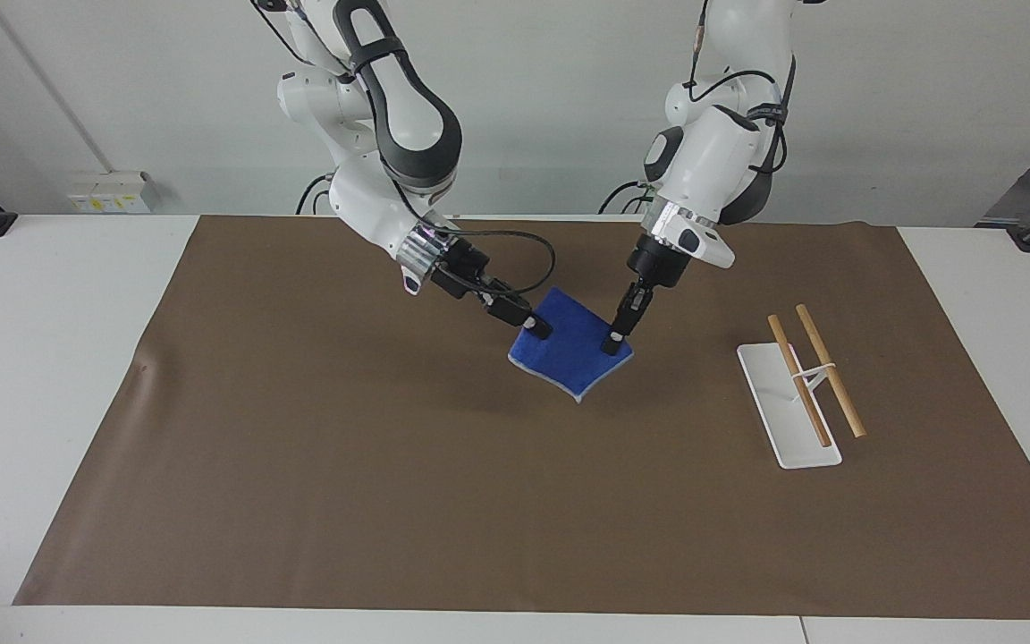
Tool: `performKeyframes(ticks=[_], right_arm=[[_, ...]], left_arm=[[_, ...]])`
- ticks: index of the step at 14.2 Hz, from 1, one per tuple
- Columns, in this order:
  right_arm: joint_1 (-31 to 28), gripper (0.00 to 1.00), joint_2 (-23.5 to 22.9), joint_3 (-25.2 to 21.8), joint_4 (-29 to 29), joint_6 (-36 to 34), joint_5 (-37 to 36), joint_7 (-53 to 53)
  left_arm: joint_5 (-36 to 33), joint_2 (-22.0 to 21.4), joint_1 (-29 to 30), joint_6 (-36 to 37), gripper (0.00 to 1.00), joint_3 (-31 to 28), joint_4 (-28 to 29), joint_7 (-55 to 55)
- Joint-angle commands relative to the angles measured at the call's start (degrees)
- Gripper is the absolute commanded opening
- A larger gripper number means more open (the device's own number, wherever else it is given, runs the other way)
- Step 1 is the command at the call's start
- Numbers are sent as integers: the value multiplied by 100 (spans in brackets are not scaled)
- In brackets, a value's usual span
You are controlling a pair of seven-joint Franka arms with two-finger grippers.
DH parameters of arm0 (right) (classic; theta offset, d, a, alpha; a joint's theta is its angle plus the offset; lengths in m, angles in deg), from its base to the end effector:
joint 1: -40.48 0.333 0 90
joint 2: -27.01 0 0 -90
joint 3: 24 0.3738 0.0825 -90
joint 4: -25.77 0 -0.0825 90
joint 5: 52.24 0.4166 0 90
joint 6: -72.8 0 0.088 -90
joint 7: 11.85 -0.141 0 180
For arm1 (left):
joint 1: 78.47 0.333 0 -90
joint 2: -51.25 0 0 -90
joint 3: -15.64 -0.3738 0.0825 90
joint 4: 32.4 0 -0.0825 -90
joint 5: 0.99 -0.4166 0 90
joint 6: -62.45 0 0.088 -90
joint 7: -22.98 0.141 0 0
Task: Right arm passes towel to left arm to hang
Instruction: 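Grasp the towel with the left gripper and open the right gripper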
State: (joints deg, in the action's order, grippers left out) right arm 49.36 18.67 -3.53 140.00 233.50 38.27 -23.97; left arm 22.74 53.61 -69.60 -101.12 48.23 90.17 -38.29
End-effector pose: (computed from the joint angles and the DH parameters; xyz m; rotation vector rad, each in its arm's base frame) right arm 0.6030 0.2876 0.4526 -1.7563 1.1034 -0.1028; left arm 0.5948 -0.2380 0.4776 2.1522 1.2052 0.3982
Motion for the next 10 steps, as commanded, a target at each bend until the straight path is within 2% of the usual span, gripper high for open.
performKeyframes(ticks=[1, 5, 10], right_arm=[[27, 100, -89, 19, 142, 435, -872, 516], [-298, 100, -80, -8, 423, 454, -2463, 1333], [-1150, 100, -89, -16, 600, 174, -5029, 1511]], left_arm=[[52, 80, 36, -18, 0, -418, -58, 300], [52, 186, 44, 35, 0, -1280, -14, 993], [52, 186, 106, 35, 0, -1825, -23, 1715]])
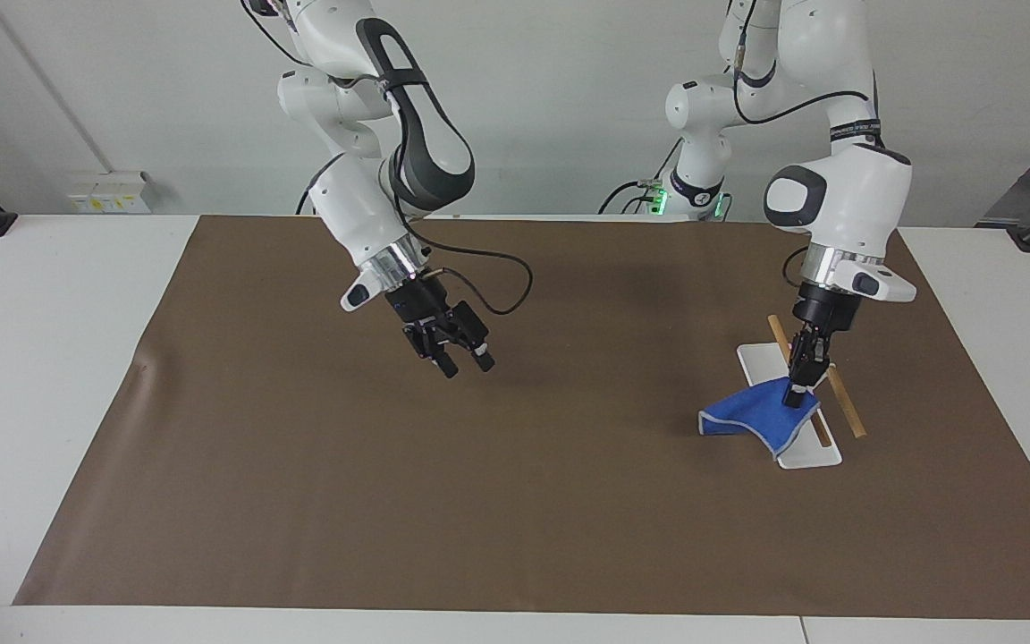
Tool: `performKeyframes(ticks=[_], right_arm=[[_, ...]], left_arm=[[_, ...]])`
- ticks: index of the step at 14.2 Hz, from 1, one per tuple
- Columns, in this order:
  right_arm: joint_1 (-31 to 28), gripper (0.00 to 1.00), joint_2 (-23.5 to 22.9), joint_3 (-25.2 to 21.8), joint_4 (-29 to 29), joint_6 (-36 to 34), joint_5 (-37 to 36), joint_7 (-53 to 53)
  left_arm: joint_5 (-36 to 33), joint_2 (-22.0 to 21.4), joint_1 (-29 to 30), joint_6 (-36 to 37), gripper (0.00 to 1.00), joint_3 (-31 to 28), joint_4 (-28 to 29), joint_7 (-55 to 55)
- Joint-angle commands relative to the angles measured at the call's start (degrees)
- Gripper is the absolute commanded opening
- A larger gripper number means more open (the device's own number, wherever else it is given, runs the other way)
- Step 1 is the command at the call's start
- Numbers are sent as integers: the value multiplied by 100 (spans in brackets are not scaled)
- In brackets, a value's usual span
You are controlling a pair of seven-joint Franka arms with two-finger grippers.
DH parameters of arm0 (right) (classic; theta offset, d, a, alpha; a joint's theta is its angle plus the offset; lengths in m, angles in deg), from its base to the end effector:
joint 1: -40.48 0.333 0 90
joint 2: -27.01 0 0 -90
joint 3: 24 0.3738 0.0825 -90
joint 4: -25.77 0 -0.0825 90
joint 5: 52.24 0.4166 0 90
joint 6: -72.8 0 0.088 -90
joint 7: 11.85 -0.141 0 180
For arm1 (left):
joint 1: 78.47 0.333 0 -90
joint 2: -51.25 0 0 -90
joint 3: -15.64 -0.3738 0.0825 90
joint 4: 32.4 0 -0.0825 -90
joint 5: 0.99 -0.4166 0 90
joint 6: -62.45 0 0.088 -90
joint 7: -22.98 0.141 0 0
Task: Right arm passes towel to left arm to hang
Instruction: 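Grasp the towel with the left gripper and open the right gripper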
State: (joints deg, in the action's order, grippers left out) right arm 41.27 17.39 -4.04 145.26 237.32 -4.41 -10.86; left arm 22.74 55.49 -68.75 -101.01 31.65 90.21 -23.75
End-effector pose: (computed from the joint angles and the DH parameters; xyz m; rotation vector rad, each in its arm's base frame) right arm 0.6340 0.1944 0.4174 -2.4323 0.4780 -0.6042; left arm 0.6433 -0.0501 0.4536 2.2066 1.3117 0.5933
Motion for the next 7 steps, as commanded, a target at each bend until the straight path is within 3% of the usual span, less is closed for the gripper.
performKeyframes(ticks=[1, 3, 7], right_arm=[[-473, 100, 48, 26, 65, -427, -1253, 191], [-667, 100, 57, -1, 65, -683, -2020, 165], [-729, 100, 179, -264, -5, -1270, -2864, 51]], left_arm=[[61, -3, 21, 42, 0, -290, -26, 252], [52, -11, 39, 165, 0, -501, -26, 270], [52, -12, 47, 165, 0, -853, -96, 392]])
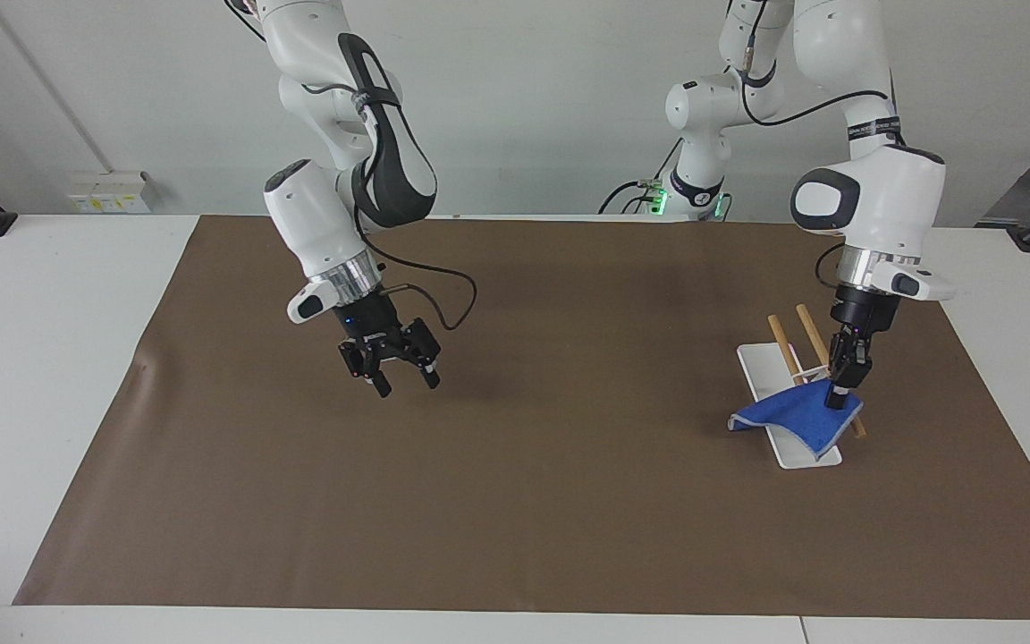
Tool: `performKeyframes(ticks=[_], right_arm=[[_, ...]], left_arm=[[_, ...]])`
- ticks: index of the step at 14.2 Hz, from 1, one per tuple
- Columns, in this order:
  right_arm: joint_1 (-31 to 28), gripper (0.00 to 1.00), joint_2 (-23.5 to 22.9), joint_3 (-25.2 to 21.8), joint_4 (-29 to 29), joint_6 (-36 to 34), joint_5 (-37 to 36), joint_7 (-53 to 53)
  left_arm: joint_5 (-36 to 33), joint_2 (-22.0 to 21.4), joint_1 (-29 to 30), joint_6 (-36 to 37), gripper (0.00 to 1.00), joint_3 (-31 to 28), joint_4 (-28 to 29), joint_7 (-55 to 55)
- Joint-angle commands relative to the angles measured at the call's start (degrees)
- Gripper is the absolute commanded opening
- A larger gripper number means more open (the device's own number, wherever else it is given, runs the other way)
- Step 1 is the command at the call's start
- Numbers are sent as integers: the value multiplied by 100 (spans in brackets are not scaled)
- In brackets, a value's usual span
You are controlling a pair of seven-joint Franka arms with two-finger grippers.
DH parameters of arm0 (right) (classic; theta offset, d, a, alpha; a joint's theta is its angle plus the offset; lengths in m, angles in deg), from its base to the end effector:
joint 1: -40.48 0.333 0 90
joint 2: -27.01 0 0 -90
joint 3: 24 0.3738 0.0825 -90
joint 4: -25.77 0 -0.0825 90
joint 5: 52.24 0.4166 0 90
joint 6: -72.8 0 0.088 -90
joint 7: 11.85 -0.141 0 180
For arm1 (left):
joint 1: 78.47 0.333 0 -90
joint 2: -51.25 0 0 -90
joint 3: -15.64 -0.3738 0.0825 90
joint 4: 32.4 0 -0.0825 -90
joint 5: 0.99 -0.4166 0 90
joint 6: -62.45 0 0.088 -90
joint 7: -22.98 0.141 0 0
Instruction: Right arm passes towel to left arm to hang
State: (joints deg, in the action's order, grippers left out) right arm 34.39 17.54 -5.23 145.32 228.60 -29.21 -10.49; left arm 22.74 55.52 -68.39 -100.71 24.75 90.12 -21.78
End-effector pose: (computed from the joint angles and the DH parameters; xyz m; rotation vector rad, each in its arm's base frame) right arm 0.6461 0.1295 0.4074 -2.7336 0.1380 -0.6012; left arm 0.6449 0.0301 0.4523 2.1746 1.4260 0.6522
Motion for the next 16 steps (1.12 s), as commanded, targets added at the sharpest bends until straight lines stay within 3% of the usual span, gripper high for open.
performKeyframes(ticks=[1, 7, 12, 16], right_arm=[[-41, 100, 182, -268, -81, -653, -761, -56], [-32, 100, 375, -339, -1073, -2936, -2986, -1522], [-15, 100, 682, -304, -1891, -4625, -2937, -2104], [-76, 100, 1016, -610, -2331, -5488, -2648, -2104]], left_arm=[[61, -6, 12, 127, 0, -216, -114, 239], [61, -198, 135, 363, 0, -375, 298, 310], [52, -541, 143, 1293, 0, -831, 711, 328], [43, -656, 65, 1419, 0, -858, 940, 310]])
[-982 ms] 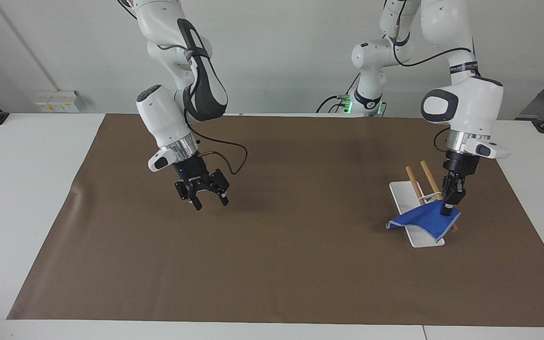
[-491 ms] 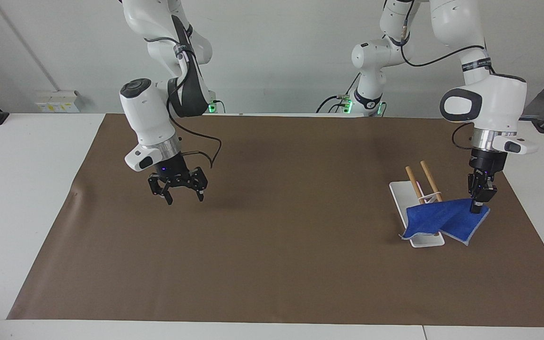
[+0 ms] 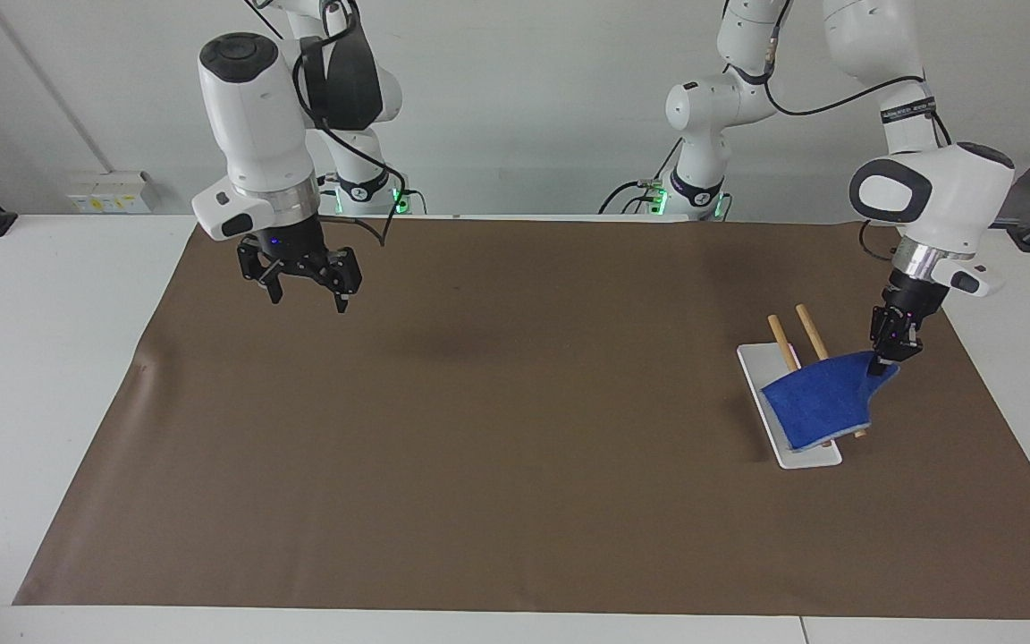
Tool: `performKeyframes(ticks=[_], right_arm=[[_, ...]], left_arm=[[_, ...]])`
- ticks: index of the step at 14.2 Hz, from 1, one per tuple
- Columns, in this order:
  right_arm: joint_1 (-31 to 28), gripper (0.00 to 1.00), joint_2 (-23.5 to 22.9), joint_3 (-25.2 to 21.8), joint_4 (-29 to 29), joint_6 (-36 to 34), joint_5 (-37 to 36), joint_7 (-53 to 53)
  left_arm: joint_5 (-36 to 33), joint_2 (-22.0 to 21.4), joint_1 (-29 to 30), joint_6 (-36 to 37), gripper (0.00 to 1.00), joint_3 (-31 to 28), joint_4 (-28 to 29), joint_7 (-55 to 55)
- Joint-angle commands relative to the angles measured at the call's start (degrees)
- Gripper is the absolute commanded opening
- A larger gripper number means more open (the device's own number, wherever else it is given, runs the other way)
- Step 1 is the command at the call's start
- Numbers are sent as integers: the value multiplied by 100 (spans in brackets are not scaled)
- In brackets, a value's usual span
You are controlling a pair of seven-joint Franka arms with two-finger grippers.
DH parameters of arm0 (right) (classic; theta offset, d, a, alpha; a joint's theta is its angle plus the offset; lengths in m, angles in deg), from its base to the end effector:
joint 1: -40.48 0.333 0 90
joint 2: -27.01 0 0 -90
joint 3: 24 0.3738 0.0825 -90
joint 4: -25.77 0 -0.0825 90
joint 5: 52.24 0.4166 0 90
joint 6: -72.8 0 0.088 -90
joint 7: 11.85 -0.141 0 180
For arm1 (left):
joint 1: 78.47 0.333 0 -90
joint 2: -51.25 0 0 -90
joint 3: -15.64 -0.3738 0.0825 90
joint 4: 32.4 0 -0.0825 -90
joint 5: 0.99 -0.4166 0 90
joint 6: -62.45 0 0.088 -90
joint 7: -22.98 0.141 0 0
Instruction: Right arm passes towel to left arm to hang
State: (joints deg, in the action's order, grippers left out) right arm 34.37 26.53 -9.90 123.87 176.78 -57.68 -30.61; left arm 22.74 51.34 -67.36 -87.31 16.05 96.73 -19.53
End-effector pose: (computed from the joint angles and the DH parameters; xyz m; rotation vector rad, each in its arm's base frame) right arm 0.6064 0.0735 0.5941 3.0589 -0.2598 0.1736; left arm 0.5790 0.1115 0.4057 2.2397 1.6169 0.3715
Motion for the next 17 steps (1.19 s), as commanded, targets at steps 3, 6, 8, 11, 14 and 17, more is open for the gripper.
performKeyframes(ticks=[3, 6, 8, 11, 14, 17], right_arm=[[-74, 100, 338, -785, -222, -570, 755, -58], [-92, 100, 548, -1093, 58, -790, 729, 187], [-267, 100, 611, -1120, 191, -897, 729, 984], [-172, 100, 707, -1103, 472, -756, 676, 1446], [206, 100, 751, -1050, 578, -747, 676, 1236], [216, 100, 673, -1050, 447, -756, 659, 1191]], left_arm=[[43, -308, -109, 69, 0, 65, 438, 51], [43, -396, -205, 60, 0, 65, 596, 68], [43, -414, -214, 69, 0, 65, 623, 94], [43, -379, -214, 52, 68, 56, 553, 112], [43, -318, -214, 34, 100, 56, 395, 103], [17, -160, -214, 113, 100, 56, -34, 103]])
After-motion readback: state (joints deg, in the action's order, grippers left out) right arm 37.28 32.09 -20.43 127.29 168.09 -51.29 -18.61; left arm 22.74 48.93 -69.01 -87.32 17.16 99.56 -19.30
